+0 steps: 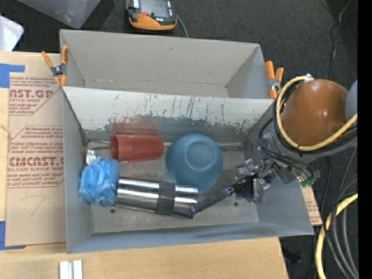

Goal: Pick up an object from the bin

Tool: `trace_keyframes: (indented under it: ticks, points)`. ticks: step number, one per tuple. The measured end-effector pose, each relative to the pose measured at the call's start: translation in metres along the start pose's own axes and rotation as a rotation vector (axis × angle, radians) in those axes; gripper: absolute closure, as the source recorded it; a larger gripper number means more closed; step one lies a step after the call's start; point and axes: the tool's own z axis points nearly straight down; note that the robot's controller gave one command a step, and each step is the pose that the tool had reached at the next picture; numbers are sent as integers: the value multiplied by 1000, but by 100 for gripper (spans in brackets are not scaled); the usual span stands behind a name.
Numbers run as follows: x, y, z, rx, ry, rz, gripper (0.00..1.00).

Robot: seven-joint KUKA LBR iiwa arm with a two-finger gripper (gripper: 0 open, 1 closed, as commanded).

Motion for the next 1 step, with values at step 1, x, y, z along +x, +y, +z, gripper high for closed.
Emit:
trace_keyframes:
  ticks: [1]
  points:
    - [10, -22, -112, -4, 6, 4, 100]
